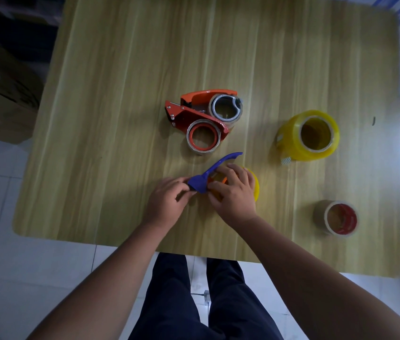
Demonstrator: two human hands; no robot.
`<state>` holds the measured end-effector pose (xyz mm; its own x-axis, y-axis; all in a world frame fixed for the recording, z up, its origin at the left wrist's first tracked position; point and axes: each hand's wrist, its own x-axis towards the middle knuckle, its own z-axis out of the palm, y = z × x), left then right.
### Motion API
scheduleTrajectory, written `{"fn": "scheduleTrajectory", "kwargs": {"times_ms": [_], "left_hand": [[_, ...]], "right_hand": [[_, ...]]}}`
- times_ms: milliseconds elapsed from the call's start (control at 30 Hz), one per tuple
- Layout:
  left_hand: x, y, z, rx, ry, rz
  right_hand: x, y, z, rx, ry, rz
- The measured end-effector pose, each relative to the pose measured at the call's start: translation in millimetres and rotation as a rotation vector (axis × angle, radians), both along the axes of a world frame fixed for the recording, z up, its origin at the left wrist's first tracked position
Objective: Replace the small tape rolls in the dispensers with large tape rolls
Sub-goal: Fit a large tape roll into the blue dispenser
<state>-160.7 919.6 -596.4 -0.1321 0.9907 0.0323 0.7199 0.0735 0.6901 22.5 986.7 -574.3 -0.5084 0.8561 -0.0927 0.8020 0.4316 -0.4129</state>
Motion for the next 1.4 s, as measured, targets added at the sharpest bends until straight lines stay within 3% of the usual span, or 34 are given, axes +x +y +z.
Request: {"fn": "scheduleTrajectory", "kwargs": {"times_ms": [167, 600, 700, 767, 933, 1000, 1100, 1300, 1400], "left_hand": [[-0.3, -1.8, -1.5, 0.053, 0.062, 0.005], [-15.5, -0.5, 12.2, -0.032, -0.026, 0.043], [-12.1, -5.2, 20.6, 0.017, -0.053, 0.143], [-4.3, -6.4, 25.5, 0.017, -0.045, 0.123], [13.2, 5.8, 30.3, -0.159, -0.032, -0.101], [13.8, 13.3, 34.3, -0.281, -0.131, -0.054], [11.4, 23.6, 40.1, -0.451, -0.233, -0.067], [4.8, 47.4, 43.7, -0.573, -0.288, -0.146], [4.2, 56.4, 44.6, -0.597, -0.288, -0.154]], "right_hand": [[0.9, 1.1, 0.5, 0.023, 0.050, -0.033], [19.9, 7.5, 8.5, -0.089, 0.138, 0.042], [26.8, 12.4, 18.7, 0.018, 0.270, -0.062], [29.9, 23.0, 26.2, 0.100, 0.256, -0.165], [34.9, 62.4, 30.6, -0.296, -0.068, -0.091], [46.5, 70.0, 28.1, -0.429, -0.037, -0.150], [66.5, 66.7, 27.1, -0.470, -0.003, -0.173], [79.2, 61.6, 21.2, -0.528, 0.061, -0.068], [76.9, 53.3, 21.4, -0.520, 0.126, -0.171]]}}
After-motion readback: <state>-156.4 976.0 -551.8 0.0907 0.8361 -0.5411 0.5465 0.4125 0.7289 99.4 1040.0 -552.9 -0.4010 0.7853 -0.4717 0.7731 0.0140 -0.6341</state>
